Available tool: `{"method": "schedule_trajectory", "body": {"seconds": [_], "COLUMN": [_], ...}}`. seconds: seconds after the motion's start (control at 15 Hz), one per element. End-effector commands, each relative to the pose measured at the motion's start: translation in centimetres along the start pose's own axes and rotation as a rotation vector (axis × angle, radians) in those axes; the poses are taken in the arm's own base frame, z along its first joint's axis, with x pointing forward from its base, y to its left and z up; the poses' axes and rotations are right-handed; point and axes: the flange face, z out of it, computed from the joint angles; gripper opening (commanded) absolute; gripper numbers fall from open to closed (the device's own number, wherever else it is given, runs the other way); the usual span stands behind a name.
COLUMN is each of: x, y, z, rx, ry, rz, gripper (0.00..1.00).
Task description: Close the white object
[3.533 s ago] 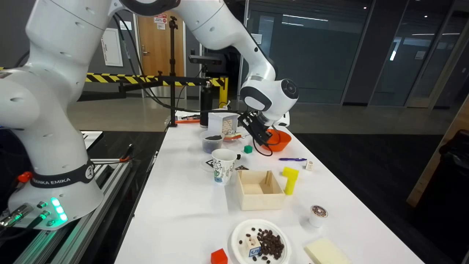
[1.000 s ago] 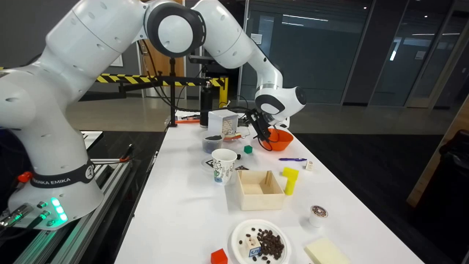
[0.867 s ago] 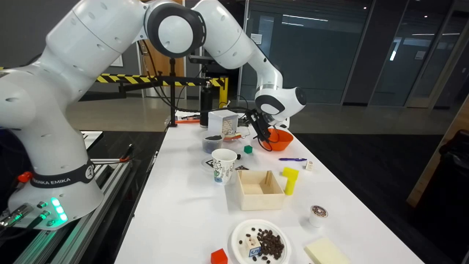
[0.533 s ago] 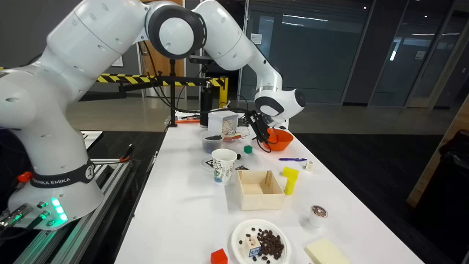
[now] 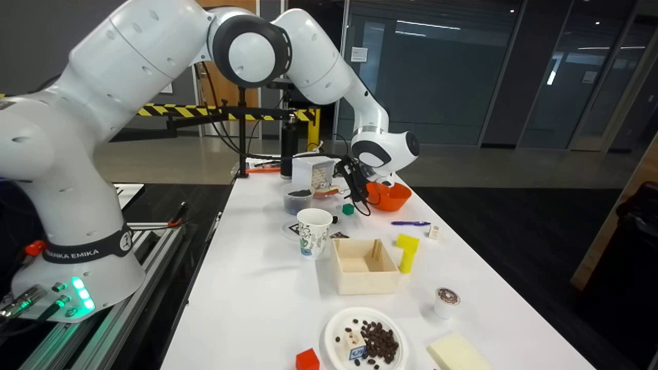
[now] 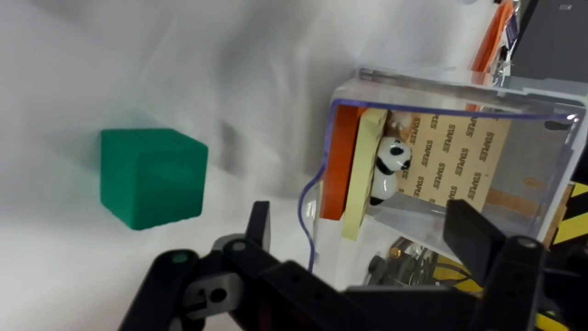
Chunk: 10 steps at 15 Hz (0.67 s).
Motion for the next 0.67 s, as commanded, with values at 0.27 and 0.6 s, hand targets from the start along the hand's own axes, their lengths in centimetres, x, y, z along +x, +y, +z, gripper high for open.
{"method": "schedule_trajectory", "body": {"seconds": [0.27,0.6], "x": [0.3,0.7], "y": [-1.1,-4.2], "z": [1.1,1.9], "rx": [-0.056,-0.107], "ry": [-0.062,-0.083], "rz": [0.026,0.011], "gripper": [0.38,0.34]}}
